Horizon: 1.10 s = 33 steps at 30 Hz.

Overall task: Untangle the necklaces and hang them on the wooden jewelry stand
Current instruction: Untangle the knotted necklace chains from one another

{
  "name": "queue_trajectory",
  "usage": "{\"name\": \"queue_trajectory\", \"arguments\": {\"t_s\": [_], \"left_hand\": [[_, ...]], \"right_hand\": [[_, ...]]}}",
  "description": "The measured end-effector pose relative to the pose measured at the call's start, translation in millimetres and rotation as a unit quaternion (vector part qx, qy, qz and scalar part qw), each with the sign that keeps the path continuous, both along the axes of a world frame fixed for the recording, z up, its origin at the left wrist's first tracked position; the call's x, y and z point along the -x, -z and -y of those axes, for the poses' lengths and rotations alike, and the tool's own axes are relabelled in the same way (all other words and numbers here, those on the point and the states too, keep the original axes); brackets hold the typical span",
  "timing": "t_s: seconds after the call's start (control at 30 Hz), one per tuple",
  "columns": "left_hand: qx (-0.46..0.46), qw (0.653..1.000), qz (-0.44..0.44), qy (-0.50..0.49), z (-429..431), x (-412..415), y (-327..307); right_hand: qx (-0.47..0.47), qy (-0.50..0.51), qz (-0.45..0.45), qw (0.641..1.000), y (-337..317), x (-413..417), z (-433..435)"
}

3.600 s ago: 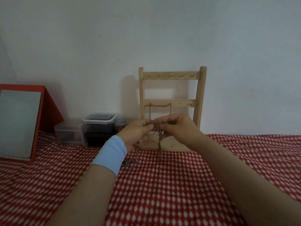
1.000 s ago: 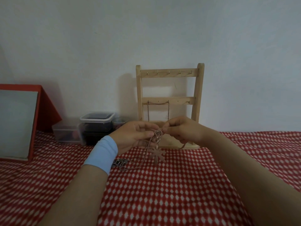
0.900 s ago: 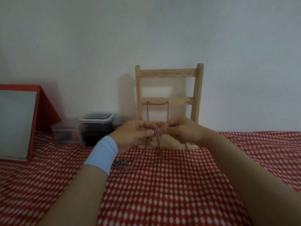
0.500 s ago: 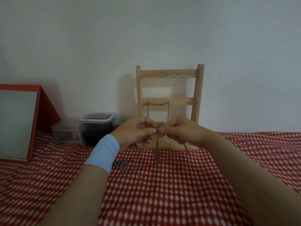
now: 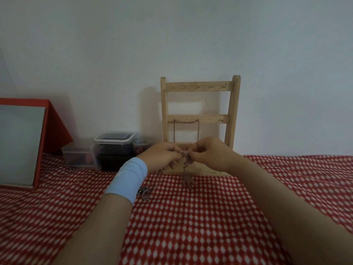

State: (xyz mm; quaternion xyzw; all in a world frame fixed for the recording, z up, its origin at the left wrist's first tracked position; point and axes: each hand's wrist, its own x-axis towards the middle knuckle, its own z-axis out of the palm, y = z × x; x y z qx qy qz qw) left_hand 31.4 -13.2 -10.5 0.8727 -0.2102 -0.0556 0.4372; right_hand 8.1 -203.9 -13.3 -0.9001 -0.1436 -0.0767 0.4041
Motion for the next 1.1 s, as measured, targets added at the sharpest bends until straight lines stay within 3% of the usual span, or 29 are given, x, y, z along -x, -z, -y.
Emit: {"name": "queue_trajectory", "arguments": {"t_s": [0.27, 0.43, 0.57, 0.67, 0.77, 0.9, 1.1], "left_hand": [[0.019, 0.998, 0.054, -0.036, 5, 0, 3], [0.021, 0.99, 0.121, -0.068, 16, 5, 3], [0.043, 0.993, 0.096, -0.044, 11, 1, 0], [0.127, 0.989, 0.06, -0.055, 10, -1, 4], [0.197, 0.979, -0.051, -0.028, 11, -3, 9], [0.17, 0.982, -0.071, -0.031, 12, -6, 13], [0.29, 0.948, -0.127, 0.015, 12, -4, 17]], "right_hand": [[-0.111, 0.02, 0.016, 0.993, 3, -2, -2], [-0.03, 0.074, 0.099, 0.992, 4, -1, -13], [-0.126, 0.053, -0.02, 0.99, 2, 2, -16], [-0.191, 0.044, -0.084, 0.977, -3, 3, -14], [-0.21, 0.055, -0.108, 0.97, -4, 1, -10], [-0.27, 0.057, -0.135, 0.952, 0, 0, -11], [-0.331, -0.006, -0.196, 0.923, 0, -1, -16]]}}
